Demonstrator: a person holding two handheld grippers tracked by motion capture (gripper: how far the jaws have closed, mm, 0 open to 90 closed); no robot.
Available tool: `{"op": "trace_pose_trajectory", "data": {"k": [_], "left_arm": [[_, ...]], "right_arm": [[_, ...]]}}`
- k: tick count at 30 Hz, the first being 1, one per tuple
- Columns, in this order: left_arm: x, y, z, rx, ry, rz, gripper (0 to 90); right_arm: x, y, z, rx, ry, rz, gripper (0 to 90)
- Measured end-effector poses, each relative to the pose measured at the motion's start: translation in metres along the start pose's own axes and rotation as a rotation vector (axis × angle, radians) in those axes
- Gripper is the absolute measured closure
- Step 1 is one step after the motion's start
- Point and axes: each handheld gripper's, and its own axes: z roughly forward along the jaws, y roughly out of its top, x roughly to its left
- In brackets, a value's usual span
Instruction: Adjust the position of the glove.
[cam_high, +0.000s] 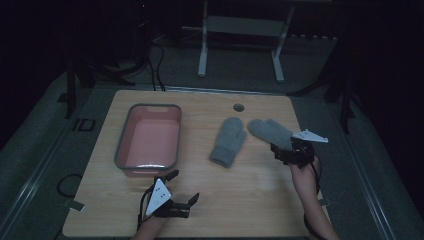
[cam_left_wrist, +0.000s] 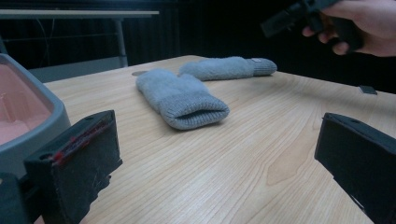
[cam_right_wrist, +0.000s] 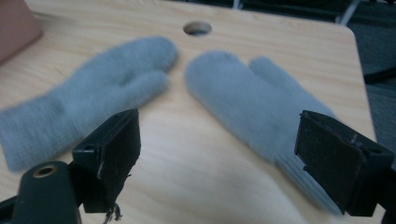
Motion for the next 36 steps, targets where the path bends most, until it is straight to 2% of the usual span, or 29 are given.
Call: {"op": "trace_pose_trajectory", "data": {"k": [6, 7, 11, 12, 17, 18, 19, 23, 28, 31, 33, 34, 35, 36], "left_arm": [[0.001, 0.000, 0.000, 0.000, -0.003, -0.009, 0.4], [0.001, 0.000, 0.000, 0.000, -0.004, -0.007, 0.4], [0.001, 0.000, 0.000, 0.000, -0.008, -0.006, 0.4], [0.000, 0.000, 0.000, 0.000, -0.007, -0.006, 0.4], [0.001, 0.000, 0.001, 0.004, -0.007, -0.011, 0.4], [0.001, 0.000, 0.000, 0.002, -0.006, -0.012, 0.4], [0.001, 0.000, 0.000, 0.002, -0.007, -0.012, 0.4], [0.001, 0.000, 0.000, 0.001, -0.011, -0.013, 0.4], [0.001, 0.000, 0.000, 0.002, -0.007, -0.020, 0.4], [0.002, 0.000, 0.001, 0.002, -0.008, -0.027, 0.4], [0.002, 0.000, 0.001, 0.002, -0.008, -0.026, 0.4], [0.002, 0.000, 0.001, 0.002, -0.009, -0.025, 0.4], [0.002, 0.000, 0.001, 0.003, -0.010, -0.024, 0.4], [0.002, 0.000, 0.001, 0.003, -0.012, -0.024, 0.4]], "right_arm": [[0.011, 0.023, 0.015, -0.006, 0.018, -0.011, 13.7], [0.016, 0.031, 0.020, 0.003, 0.010, -0.022, 13.7], [0.025, 0.042, 0.029, -0.003, 0.008, -0.045, 13.7], [0.032, 0.048, 0.036, 0.003, 0.034, -0.043, 13.7], [0.049, 0.058, 0.058, 0.018, 0.093, -0.043, 13.6], [0.049, 0.058, 0.058, 0.018, 0.093, -0.043, 13.6], [0.056, 0.060, 0.067, 0.026, 0.110, -0.064, 13.6], [0.071, 0.062, 0.083, 0.048, 0.140, -0.078, 13.6], [0.084, 0.063, 0.101, 0.079, 0.182, -0.082, 13.3], [0.087, 0.061, 0.113, 0.126, 0.211, -0.069, 13.3], [0.088, 0.060, 0.117, 0.138, 0.215, -0.063, 13.3], [0.091, 0.057, 0.125, 0.166, 0.193, -0.064, 12.9], [0.091, 0.057, 0.125, 0.166, 0.193, -0.064, 12.9], [0.094, 0.055, 0.132, 0.188, 0.172, -0.059, 13.1]]}}
